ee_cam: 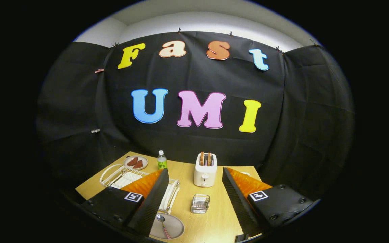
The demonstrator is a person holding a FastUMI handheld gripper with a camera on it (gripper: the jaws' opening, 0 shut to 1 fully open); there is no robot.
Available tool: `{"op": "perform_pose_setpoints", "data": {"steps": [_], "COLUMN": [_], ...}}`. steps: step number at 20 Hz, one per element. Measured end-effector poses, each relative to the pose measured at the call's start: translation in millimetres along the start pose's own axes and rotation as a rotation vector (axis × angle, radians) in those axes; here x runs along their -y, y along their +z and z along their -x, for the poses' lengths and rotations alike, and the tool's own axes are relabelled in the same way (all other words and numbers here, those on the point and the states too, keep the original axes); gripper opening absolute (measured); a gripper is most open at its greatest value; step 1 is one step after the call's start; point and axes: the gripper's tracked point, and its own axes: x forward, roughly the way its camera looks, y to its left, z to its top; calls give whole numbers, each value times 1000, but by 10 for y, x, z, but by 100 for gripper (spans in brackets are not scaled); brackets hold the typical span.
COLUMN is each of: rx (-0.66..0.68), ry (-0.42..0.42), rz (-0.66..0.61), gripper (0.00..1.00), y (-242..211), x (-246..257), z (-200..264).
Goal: Take the plate from the dish rack, then take the spoon from the basket and place it into the plate.
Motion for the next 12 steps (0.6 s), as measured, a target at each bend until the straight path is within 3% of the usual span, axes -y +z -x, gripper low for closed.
{"op": "perform_pose_setpoints", "data": {"steps": [6,12], "rx": [133,122], "ry": [-33,-38], "rz": [36,56], "gripper": [98,98], "y": [468,437], "x": [108,100], "z": [215,227]}}
